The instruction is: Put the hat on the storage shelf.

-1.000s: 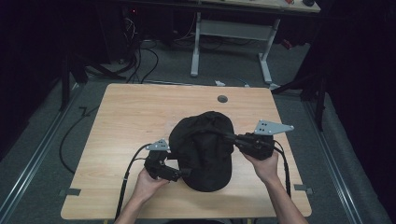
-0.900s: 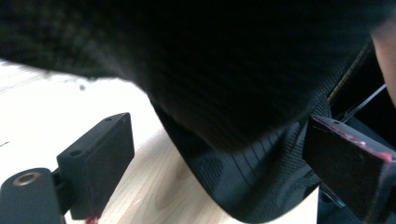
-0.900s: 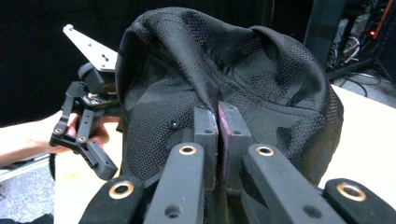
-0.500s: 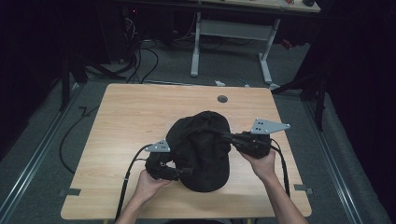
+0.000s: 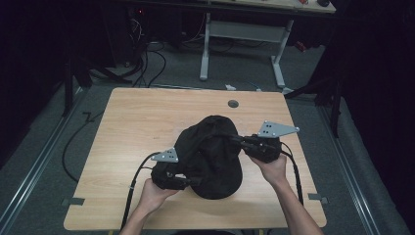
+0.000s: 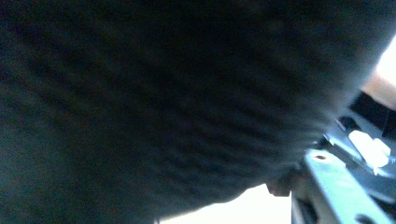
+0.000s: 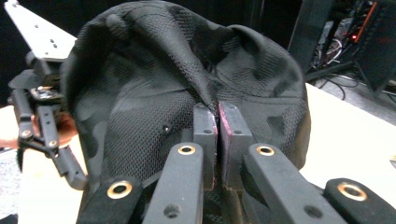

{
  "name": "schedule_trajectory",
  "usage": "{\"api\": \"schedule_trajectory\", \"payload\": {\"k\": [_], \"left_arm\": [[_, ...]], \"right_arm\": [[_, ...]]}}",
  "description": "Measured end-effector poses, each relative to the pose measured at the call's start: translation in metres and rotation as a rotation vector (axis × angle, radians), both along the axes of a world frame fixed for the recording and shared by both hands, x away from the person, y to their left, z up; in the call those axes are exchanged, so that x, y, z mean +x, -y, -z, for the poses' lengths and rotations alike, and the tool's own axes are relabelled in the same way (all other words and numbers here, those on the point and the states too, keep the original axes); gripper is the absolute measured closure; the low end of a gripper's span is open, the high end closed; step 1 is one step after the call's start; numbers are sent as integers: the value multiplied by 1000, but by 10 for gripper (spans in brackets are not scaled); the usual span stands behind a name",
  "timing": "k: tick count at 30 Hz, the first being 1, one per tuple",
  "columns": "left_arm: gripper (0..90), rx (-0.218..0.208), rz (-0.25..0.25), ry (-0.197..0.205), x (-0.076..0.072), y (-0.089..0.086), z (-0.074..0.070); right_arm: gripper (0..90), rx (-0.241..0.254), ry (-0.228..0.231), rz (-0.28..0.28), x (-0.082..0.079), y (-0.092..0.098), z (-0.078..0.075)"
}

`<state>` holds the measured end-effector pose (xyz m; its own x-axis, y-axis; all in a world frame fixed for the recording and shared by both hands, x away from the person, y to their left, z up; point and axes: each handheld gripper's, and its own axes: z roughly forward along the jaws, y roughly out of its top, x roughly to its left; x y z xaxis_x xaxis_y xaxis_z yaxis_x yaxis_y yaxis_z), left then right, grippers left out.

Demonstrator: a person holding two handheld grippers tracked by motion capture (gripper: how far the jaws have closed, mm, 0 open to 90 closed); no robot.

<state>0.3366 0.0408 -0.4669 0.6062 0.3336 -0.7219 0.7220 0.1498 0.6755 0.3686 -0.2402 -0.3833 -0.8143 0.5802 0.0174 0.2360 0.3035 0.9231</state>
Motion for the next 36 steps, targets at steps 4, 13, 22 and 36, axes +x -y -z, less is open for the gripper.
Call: {"api": "schedule_trajectory", "payload": {"k": [4,13,22,36], "left_arm": [[665,10,20,1,-3,1,1],[713,25,33,24,-10,-1,-3],[853,51,2,134,-21,1,-8],[856,49,-20,166,-26,-2,-11]], "right_arm": [[865,-18,7,10,2,-4,-1],[838,-14,-12,16,5,-8,0],[738,18,-18,11,7,-7,-3],[629,44,-29,16,8,-7,-5]]}}
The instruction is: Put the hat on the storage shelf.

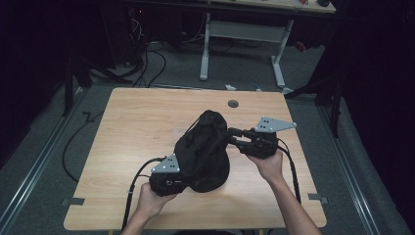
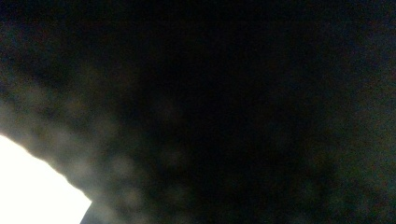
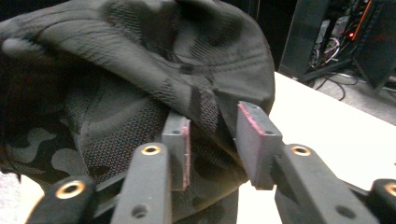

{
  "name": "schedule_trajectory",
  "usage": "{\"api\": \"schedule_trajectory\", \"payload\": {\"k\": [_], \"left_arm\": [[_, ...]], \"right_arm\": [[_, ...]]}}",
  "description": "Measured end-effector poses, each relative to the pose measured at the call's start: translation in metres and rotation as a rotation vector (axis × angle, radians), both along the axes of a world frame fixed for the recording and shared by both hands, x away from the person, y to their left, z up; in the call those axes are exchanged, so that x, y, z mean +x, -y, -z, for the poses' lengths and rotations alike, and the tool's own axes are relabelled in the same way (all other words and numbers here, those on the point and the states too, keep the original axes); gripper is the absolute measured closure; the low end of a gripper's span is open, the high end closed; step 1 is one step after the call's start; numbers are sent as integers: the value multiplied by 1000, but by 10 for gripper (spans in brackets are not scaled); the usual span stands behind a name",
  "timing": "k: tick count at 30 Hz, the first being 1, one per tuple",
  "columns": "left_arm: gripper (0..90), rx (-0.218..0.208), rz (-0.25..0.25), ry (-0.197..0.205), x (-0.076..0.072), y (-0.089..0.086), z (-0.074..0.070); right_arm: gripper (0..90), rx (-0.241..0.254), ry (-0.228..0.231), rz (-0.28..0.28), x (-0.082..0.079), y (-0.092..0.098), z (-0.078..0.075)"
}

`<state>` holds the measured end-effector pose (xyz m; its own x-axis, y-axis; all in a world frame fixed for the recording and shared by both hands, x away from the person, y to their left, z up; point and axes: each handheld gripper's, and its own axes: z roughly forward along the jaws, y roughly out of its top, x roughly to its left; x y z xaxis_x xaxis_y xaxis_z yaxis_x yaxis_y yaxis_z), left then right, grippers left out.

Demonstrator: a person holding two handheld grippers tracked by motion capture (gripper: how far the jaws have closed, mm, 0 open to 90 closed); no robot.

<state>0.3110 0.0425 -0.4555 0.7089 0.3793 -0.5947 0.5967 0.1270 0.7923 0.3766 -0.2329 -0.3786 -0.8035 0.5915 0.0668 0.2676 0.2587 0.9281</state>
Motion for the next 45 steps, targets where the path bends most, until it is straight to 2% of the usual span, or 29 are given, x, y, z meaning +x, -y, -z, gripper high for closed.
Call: {"api": "schedule_trajectory", "payload": {"k": [7,11,15,20,27,30,33,37,40,41,42,45], "left_arm": [[855,-22,-35,7,0,-8,-3],[854,-30,-67,11,3,-14,-4],[854,-54,-105,12,6,-19,-7],[853,-62,-142,13,10,-23,-8],[853,-63,-185,23,16,-26,-12],[853,-62,-202,30,19,-27,-13],[853,-68,-222,31,21,-29,-14],[853,-71,-248,38,24,-32,-17],[853,-75,-268,41,27,-35,-19],[853,-76,-276,42,28,-36,-19],[853,-75,-282,45,30,-37,-19],[852,-70,-303,44,33,-39,-19]], "right_arm": [[489,20,-16,47,0,10,2],[463,-24,-48,101,-4,20,11],[455,-61,-92,160,-11,32,30],[446,-104,-150,234,-20,46,61],[429,-201,-201,339,-27,60,106],[413,-230,-200,382,-31,65,122],[403,-221,-224,410,-32,68,133],[394,-246,-235,462,-32,72,143],[398,-294,-234,506,-31,72,148],[381,-330,-239,534,-31,70,150],[377,-323,-229,542,-31,71,152],[366,-308,-248,553,-31,74,152]]}}
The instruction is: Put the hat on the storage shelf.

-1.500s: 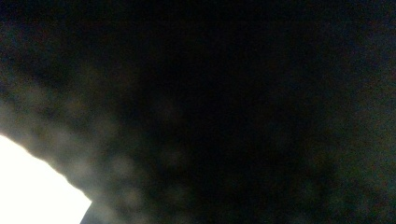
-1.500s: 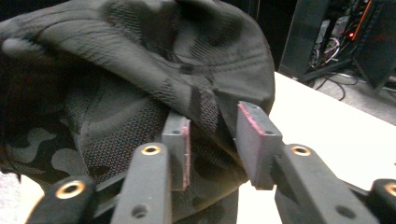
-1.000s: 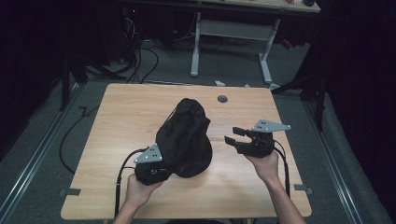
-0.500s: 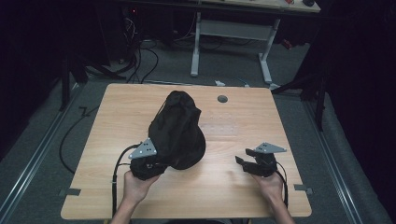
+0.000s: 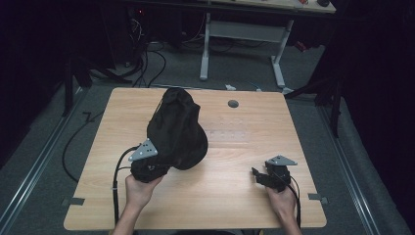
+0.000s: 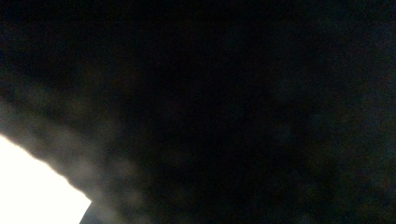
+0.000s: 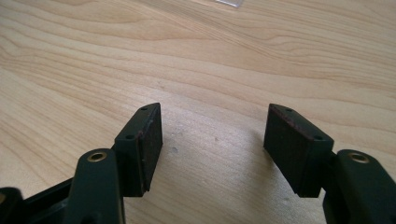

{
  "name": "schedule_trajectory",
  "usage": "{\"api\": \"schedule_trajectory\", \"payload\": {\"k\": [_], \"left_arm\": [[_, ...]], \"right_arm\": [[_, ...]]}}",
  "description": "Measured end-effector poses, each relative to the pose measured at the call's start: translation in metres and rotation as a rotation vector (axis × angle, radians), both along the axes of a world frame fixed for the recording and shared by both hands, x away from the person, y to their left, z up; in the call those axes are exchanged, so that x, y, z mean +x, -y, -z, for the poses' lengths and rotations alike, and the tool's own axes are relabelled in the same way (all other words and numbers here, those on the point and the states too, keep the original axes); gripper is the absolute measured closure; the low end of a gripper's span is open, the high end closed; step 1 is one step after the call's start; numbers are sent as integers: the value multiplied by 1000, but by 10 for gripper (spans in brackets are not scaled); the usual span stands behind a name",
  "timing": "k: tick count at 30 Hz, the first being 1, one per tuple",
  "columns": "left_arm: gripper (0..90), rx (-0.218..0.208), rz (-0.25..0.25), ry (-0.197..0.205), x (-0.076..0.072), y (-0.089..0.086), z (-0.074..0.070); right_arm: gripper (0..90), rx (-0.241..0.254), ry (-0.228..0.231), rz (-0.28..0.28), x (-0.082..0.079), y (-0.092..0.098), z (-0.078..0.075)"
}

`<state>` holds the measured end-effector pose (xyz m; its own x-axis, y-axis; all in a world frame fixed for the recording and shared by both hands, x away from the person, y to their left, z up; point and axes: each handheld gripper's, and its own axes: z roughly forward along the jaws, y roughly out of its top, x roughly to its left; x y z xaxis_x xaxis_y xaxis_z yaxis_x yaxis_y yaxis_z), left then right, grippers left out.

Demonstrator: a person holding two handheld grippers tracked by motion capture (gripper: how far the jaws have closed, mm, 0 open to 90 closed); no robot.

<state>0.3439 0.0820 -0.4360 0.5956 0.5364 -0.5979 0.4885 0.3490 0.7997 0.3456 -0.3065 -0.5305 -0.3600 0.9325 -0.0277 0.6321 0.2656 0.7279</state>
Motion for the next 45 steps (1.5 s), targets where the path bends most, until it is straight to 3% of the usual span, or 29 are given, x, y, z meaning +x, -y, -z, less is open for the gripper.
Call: {"api": "schedule_trajectory", "payload": {"k": [3,9,25,45], "left_arm": [[853,7,-30,4,4,-4,-2],[852,-20,-83,-1,17,-11,-10],[850,67,-223,-10,54,-14,-19],[849,168,-299,-22,83,-4,-21]], "right_arm": [[350,0,-2,15,0,0,0],[333,7,-9,26,0,1,0],[331,7,-9,26,1,1,0],[331,8,-10,26,0,1,0]]}}
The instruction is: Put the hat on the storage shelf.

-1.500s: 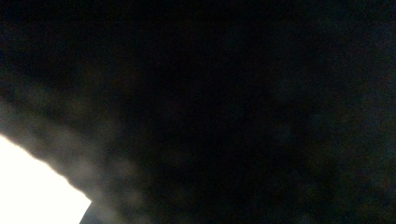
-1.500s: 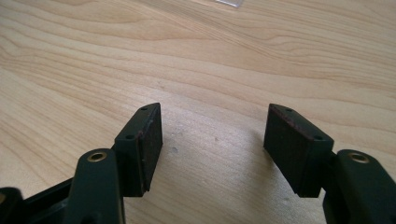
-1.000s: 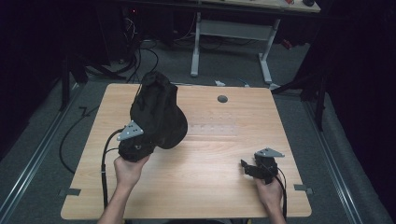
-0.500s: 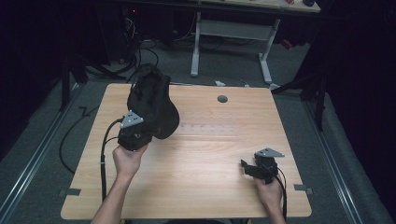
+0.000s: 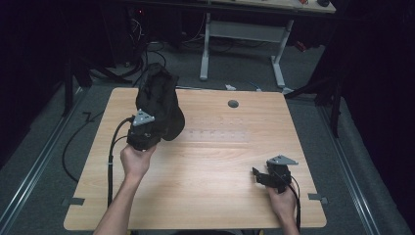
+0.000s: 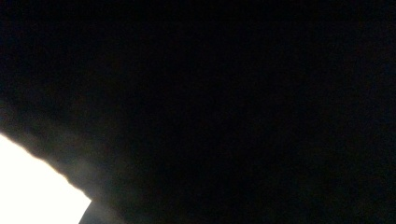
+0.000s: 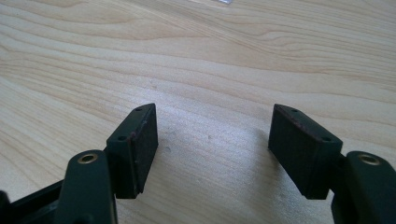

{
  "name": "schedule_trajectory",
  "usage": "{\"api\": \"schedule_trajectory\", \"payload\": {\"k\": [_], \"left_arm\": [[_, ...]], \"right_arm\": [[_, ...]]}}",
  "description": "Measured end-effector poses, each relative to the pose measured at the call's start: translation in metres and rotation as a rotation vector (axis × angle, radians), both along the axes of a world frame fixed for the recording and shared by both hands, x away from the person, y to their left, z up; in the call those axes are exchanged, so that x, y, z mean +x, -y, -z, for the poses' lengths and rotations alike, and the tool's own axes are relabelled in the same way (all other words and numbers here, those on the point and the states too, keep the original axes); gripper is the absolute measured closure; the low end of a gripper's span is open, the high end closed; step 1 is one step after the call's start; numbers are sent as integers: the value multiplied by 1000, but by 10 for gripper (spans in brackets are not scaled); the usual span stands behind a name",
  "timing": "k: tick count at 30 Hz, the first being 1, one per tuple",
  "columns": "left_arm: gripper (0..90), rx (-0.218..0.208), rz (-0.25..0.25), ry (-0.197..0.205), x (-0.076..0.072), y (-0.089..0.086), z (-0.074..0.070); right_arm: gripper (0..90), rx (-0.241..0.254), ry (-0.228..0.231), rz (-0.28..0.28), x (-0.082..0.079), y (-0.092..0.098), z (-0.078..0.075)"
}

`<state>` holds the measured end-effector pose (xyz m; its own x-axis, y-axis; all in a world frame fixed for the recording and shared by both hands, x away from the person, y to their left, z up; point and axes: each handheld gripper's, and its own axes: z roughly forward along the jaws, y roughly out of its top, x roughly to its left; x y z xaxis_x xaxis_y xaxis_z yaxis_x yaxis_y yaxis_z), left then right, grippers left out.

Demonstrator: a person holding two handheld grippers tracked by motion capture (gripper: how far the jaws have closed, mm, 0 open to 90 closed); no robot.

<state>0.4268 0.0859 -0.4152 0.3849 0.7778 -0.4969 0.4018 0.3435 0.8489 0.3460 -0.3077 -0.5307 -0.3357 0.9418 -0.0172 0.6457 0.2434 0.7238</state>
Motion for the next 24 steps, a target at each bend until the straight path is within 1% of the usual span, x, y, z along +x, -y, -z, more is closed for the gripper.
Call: {"api": "schedule_trajectory", "payload": {"k": [1,5,11,19,24], "left_arm": [[849,10,-3,-1,1,1,0],[849,26,-15,-7,4,3,2],[849,42,-29,-20,8,5,7],[848,60,-32,-21,10,9,11],[848,85,-34,-19,10,11,14]], "right_arm": [[331,0,0,0,0,0,0],[331,0,0,0,0,0,0],[331,0,0,0,0,0,0],[331,-1,0,0,0,0,0],[331,0,0,1,0,0,0]]}}
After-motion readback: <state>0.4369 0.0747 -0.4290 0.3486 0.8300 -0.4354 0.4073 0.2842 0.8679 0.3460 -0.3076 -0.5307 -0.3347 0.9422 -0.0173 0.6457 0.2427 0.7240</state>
